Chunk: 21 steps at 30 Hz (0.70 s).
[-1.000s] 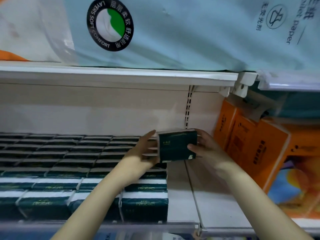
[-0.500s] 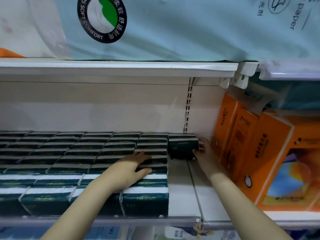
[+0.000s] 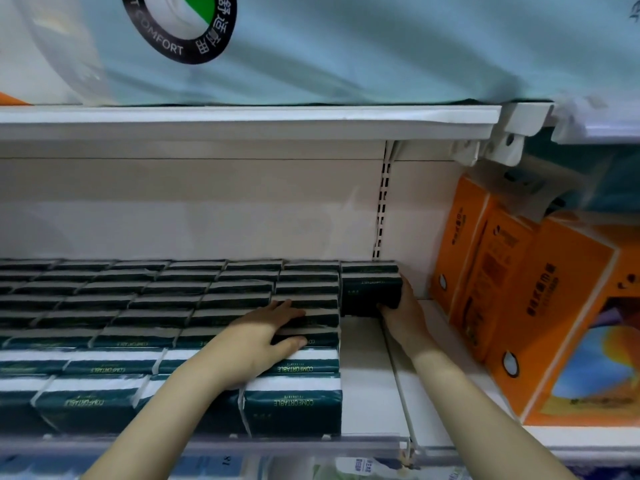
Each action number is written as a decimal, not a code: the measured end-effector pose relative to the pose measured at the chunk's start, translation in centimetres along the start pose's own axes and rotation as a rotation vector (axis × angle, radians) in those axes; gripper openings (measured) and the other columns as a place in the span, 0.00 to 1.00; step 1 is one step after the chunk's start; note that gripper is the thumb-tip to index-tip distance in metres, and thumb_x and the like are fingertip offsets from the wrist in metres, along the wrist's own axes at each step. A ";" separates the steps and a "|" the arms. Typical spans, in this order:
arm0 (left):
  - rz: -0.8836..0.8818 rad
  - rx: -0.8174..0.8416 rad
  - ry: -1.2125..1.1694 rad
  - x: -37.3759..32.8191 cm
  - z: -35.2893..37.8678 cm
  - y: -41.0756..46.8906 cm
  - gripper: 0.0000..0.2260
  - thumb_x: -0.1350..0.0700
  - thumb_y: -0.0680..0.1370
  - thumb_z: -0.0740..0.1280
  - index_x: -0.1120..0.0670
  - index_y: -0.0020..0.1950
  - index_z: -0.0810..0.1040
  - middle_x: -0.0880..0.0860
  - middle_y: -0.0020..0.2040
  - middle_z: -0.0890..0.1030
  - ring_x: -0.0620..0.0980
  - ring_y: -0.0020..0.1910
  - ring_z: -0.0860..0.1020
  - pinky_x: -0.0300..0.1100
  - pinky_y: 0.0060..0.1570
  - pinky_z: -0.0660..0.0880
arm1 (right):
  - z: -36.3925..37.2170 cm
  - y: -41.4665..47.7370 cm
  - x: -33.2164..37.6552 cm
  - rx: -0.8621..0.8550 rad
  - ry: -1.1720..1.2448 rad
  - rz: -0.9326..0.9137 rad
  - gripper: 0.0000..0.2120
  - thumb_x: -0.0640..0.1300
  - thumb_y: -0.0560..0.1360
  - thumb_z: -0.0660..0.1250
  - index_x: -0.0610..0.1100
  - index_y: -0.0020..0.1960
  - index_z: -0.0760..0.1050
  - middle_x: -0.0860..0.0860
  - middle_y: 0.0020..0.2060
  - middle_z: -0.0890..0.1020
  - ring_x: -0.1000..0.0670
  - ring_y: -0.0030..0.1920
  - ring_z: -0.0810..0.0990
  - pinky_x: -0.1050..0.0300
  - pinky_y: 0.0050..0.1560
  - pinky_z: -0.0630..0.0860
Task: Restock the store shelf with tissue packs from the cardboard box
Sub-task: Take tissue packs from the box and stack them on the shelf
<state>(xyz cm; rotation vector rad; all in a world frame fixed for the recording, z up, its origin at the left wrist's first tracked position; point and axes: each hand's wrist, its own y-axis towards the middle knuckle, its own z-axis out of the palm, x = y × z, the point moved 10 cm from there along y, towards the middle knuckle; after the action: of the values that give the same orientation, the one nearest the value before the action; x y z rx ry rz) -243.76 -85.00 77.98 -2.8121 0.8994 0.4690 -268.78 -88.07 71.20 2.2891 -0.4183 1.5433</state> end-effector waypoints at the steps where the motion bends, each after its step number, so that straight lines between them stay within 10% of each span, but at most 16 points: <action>1: -0.001 0.004 0.002 0.0 0.0 0.0 0.24 0.42 0.81 0.59 0.40 0.76 0.60 0.42 0.79 0.53 0.43 0.77 0.54 0.34 0.70 0.55 | 0.0 -0.3 0.1 0.003 -0.006 0.011 0.26 0.39 0.78 0.67 0.49 0.73 0.64 0.51 0.67 0.75 0.50 0.67 0.72 0.58 0.65 0.67; 9: -0.021 0.030 -0.043 0.1 -0.2 -0.1 0.24 0.42 0.80 0.60 0.40 0.76 0.60 0.42 0.78 0.57 0.43 0.76 0.57 0.34 0.69 0.57 | -0.1 -0.3 0.5 0.073 -0.097 0.000 0.24 0.40 0.78 0.66 0.50 0.72 0.66 0.52 0.65 0.76 0.49 0.67 0.73 0.61 0.62 0.66; 21: -0.032 -0.281 -0.452 0.6 -3.0 -2.8 0.20 0.48 0.80 0.64 0.38 0.71 0.66 0.40 0.64 0.71 0.38 0.52 0.73 0.23 0.42 0.67 | -1.8 -7.1 9.7 -0.141 0.193 -0.174 0.24 0.42 0.79 0.65 0.51 0.73 0.66 0.55 0.70 0.70 0.54 0.68 0.69 0.65 0.64 0.67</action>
<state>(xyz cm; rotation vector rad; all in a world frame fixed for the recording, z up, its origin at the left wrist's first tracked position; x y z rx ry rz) -240.89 -83.77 80.71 -2.7583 0.7347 1.2495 -263.66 -81.39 79.97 1.9918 -0.2603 1.5754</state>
